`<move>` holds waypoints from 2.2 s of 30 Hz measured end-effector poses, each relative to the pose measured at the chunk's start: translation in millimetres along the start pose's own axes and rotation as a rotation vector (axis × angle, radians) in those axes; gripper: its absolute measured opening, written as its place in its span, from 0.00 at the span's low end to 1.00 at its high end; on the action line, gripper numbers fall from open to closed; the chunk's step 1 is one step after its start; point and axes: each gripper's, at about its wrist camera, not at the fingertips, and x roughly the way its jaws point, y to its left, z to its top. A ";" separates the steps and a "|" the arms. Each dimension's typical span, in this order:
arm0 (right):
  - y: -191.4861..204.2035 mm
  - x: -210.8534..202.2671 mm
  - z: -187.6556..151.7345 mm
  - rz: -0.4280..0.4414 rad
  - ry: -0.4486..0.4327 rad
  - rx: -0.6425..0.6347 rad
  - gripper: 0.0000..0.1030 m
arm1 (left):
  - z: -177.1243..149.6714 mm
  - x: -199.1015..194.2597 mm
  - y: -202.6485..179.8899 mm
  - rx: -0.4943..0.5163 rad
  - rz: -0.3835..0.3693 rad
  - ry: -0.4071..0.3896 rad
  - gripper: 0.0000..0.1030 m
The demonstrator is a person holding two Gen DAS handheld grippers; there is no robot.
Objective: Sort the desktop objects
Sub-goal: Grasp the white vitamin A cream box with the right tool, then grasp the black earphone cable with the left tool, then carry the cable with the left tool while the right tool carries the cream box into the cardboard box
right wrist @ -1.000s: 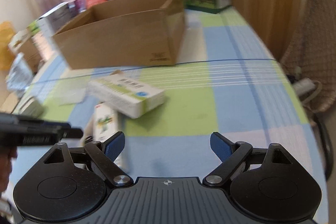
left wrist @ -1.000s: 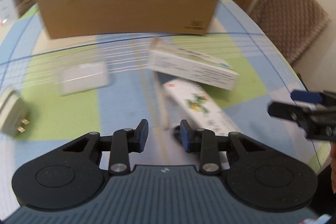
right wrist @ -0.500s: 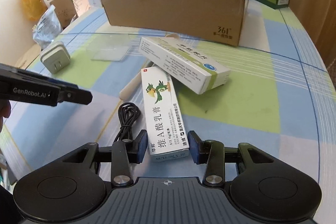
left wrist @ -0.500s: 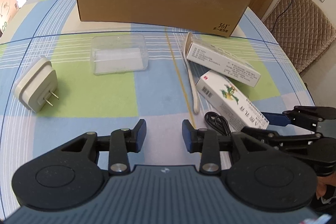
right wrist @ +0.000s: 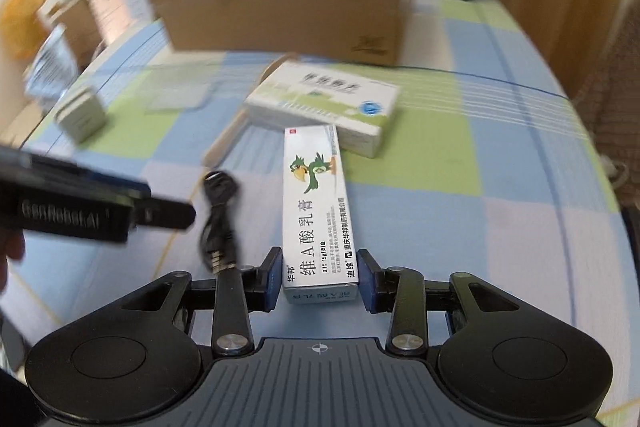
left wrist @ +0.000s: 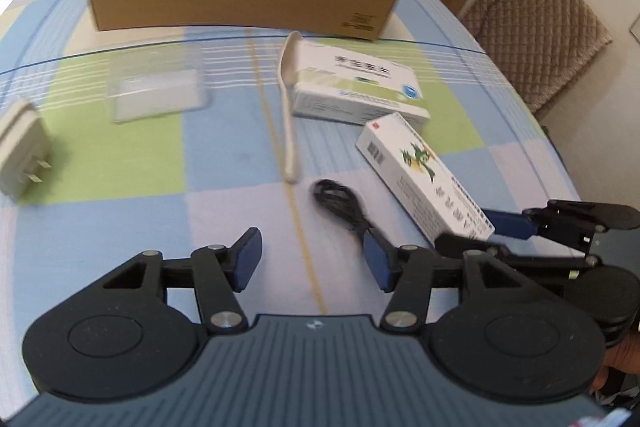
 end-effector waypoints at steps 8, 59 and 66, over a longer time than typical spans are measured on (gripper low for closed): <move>-10.1 -4.5 -4.9 0.007 -0.007 0.015 0.35 | 3.2 27.4 -34.3 0.082 0.001 0.029 0.48; -1.7 9.1 0.5 0.031 -0.135 0.037 0.34 | -1.2 1.7 -10.1 0.129 0.076 -0.023 0.12; -0.8 6.7 1.4 0.035 -0.142 0.043 0.34 | 0.9 -2.8 -9.5 0.123 0.080 -0.036 0.12</move>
